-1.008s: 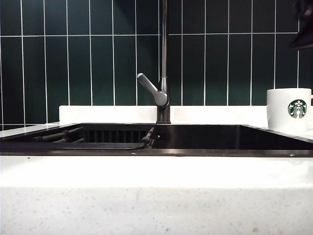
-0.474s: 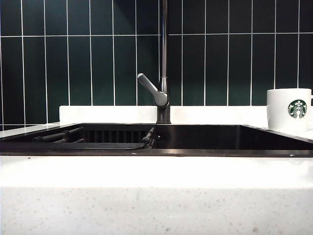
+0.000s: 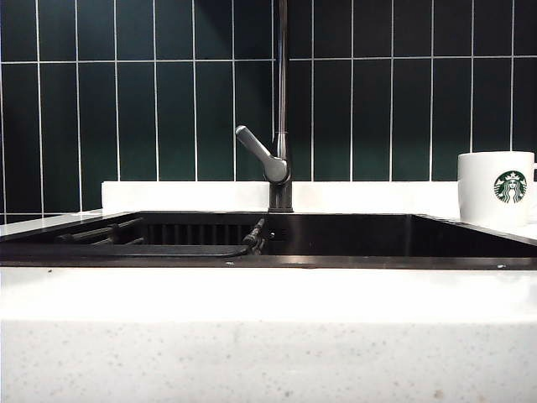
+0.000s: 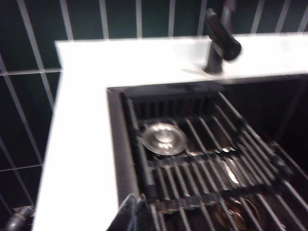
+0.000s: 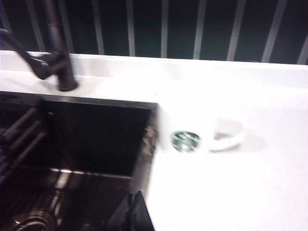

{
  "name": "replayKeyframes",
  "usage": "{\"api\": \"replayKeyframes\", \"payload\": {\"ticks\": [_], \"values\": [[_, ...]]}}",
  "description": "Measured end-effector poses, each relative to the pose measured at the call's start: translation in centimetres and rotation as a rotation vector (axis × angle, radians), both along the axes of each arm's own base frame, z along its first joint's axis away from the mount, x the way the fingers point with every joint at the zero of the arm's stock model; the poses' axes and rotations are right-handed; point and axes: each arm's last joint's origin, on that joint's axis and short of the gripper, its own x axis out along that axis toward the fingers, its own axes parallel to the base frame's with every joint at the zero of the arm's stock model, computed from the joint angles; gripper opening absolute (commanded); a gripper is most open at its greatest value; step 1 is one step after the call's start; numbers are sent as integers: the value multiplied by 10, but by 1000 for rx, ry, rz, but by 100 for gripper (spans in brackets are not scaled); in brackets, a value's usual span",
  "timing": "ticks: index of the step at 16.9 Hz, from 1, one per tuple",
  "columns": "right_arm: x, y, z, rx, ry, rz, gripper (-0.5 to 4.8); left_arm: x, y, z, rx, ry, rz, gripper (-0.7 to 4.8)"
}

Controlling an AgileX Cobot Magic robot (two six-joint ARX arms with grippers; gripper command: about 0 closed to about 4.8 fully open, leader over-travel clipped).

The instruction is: Pick up the mug next to the sink, go to the faucet to get some water, pour the water into the sink, and finally put the mug back to its place.

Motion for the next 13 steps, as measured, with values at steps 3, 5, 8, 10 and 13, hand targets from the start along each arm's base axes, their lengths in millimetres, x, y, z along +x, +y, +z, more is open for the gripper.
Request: {"api": "replayKeyframes", "payload": {"ticks": [3,5,8,10,13], "values": [[-9,-2,-5,-3,1,-29,-2,-3,1,-17,-35,15,20,-6],[-13,-4,-7,-4,0,-48,-2,-3,1,-26,-51,16,35,-6],[-18,-5,-14,-14,48,-51,-2,-3,2,-29,-93,7,51,-6],[-20,-6,-15,-19,57,-87,-2,-3,2,-27,-120,-5,58,-6],[-20,-7,-17,-25,68,-139,-1,-3,4,-27,-118,-11,130,-5]]}}
